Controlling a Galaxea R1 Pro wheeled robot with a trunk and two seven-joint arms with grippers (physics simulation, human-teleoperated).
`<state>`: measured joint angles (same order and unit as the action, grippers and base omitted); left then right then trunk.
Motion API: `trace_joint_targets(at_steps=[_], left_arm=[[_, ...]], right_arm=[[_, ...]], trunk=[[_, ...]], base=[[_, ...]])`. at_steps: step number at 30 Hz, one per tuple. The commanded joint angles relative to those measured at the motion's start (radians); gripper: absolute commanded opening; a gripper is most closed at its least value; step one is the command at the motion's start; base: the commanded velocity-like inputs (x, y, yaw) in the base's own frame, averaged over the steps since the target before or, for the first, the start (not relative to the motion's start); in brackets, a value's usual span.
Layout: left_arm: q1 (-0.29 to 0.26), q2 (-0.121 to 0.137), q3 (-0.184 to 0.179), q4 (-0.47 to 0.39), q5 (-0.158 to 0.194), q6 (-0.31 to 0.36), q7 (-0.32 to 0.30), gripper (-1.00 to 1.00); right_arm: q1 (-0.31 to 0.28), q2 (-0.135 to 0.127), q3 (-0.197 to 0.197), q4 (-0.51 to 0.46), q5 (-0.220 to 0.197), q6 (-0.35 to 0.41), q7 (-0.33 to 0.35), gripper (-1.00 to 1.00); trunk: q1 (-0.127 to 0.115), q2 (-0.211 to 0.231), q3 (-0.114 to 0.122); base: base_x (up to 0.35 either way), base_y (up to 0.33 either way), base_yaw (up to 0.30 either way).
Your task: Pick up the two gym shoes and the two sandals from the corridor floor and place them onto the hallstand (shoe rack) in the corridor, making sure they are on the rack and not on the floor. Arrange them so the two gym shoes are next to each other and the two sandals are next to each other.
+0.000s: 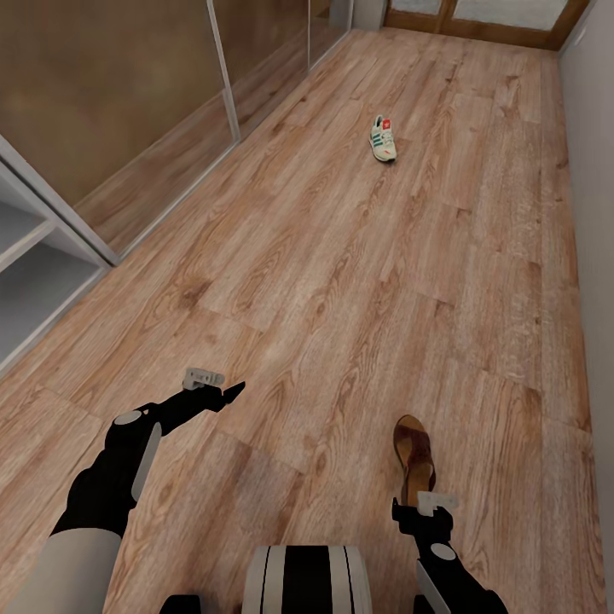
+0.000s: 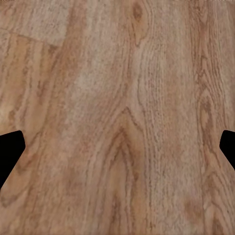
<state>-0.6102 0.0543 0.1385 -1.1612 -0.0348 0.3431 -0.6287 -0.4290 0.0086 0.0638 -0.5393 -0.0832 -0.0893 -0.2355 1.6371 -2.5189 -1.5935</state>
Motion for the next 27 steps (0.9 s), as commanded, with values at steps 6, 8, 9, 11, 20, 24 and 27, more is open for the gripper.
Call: trace_joint_targets(at_steps=[6,8,9,11,20,24,27], left_arm=[[0.0,0.001,0.003,-0.001,-0.002,0.008,-0.007,1.0],[0.0,0.001,0.004,-0.001,-0.002,0.008,-0.007,1.0],[0.0,0.001,0.004,-0.001,-0.002,0.008,-0.007,1.0],[0.0,0.0,0.004,-0.001,-0.002,0.008,-0.007,1.0],[0.0,-0.001,0.003,-0.001,-0.003,0.008,-0.007,1.0],[0.0,-0.002,0.003,-0.001,-0.003,0.008,-0.006,1.0],[0.0,-0.001,0.003,0.0,-0.003,0.008,-0.006,1.0]], right_arm=[[-0.001,-0.001,0.007,0.001,-0.009,-0.004,-0.007,1.0],[-0.001,-0.002,0.007,0.001,-0.009,-0.004,-0.007,1.0],[-0.001,-0.002,0.007,0.001,-0.009,-0.004,-0.007,1.0],[-0.001,-0.002,0.007,0.001,-0.009,-0.004,-0.007,1.0],[-0.001,-0.004,0.007,0.001,-0.009,-0.004,-0.008,1.0],[-0.001,-0.004,0.007,0.001,-0.009,-0.004,-0.008,1.0],[-0.001,-0.004,0.007,0.001,-0.009,-0.004,-0.008,1.0]], trunk=[[0.0,0.0,-0.001],[0.0,0.0,-0.002],[0.0,0.0,-0.003],[0.0,0.0,-0.005],[0.002,-0.001,-0.027],[0.002,-0.001,-0.027],[0.002,-0.001,-0.028]], base=[[0.004,0.0,0.0],[0.0,0.0,0.0],[0.0,0.0,0.0],[0.0,0.0,0.0],[0.0,0.0,0.0],[0.0,0.0,0.0],[0.0,0.0,0.0]])
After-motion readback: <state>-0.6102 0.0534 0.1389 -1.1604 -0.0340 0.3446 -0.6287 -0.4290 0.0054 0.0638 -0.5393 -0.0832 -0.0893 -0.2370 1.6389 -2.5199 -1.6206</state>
